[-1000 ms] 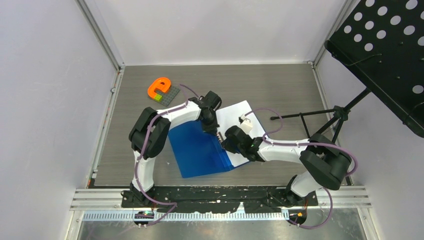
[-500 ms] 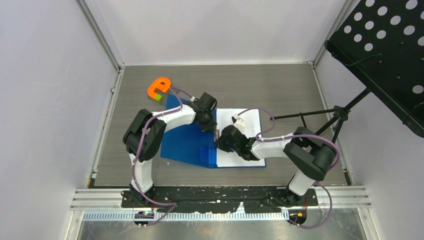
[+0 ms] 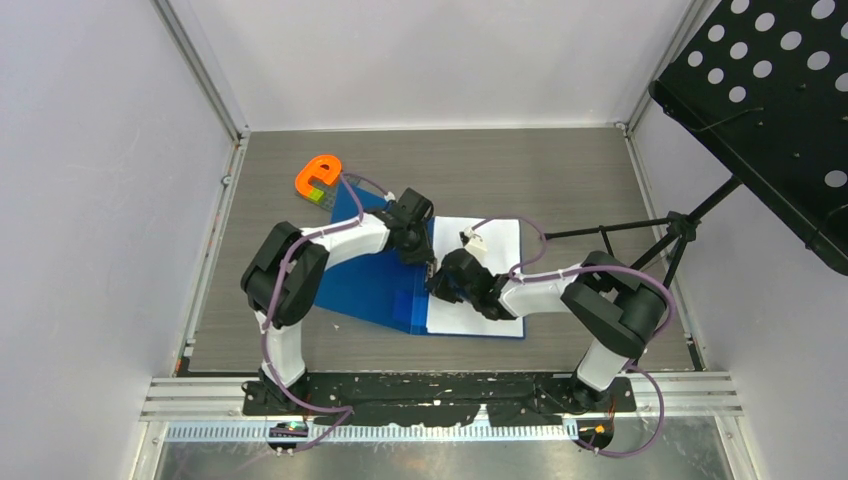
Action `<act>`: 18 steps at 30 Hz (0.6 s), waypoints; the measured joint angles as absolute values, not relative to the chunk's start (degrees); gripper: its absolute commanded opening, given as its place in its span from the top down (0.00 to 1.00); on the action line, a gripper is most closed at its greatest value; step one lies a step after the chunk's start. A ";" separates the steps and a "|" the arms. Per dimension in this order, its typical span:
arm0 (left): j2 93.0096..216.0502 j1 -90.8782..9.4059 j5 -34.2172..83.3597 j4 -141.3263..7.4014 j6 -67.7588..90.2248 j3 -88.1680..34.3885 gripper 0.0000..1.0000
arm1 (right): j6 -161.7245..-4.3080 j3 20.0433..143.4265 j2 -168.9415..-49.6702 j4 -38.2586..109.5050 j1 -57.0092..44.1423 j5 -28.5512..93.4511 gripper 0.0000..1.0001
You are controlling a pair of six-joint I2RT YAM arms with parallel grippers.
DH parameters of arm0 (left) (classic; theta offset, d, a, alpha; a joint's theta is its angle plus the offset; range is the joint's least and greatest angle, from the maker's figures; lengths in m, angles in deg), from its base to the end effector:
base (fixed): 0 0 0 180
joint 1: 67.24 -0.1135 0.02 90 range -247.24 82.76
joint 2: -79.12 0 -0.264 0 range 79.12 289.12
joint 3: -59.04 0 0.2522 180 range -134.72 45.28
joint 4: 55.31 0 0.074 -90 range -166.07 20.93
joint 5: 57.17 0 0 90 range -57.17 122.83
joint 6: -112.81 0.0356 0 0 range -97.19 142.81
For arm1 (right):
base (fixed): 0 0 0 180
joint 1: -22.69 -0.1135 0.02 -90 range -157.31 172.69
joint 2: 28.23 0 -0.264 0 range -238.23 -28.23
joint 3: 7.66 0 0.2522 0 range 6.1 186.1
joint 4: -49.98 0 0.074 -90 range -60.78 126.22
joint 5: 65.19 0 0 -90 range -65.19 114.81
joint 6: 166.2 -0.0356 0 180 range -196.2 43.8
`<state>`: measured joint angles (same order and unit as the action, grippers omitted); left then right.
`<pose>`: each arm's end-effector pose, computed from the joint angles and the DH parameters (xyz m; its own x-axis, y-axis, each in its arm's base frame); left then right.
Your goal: Put the files into the folder
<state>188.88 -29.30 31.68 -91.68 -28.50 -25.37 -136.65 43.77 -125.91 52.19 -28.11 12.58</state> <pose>0.3064 -0.2398 0.1575 -0.9198 -0.2724 -0.2824 -0.1532 0.9119 -0.3809 0.2004 0.2338 0.1173 -0.7918 0.3743 -0.4826 0.0562 0.8315 0.5527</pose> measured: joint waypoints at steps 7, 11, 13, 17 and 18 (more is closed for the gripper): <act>187.13 -27.90 30.59 -95.22 -22.97 -24.98 0.58 | -136.71 43.75 -126.85 54.24 -27.96 12.78 0.95; 186.93 -27.82 29.65 -96.66 -21.33 -24.67 0.74 | -136.76 43.66 -126.88 54.46 -27.85 12.95 0.95; 186.87 -27.82 29.52 -97.25 -21.48 -24.52 0.81 | -136.73 43.66 -126.88 54.48 -27.85 12.95 0.95; 187.13 -27.82 30.42 -97.86 -22.44 -24.63 0.84 | -136.73 43.66 -126.88 54.57 -27.83 12.95 0.95; 187.28 -27.73 30.83 -97.88 -22.90 -24.74 0.84 | -136.73 43.64 -126.88 54.61 -27.83 12.95 0.95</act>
<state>187.28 -27.73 30.83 -97.88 -22.90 -24.74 -136.73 43.64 -126.88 54.61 -27.83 12.95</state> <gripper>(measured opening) 0.164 0.074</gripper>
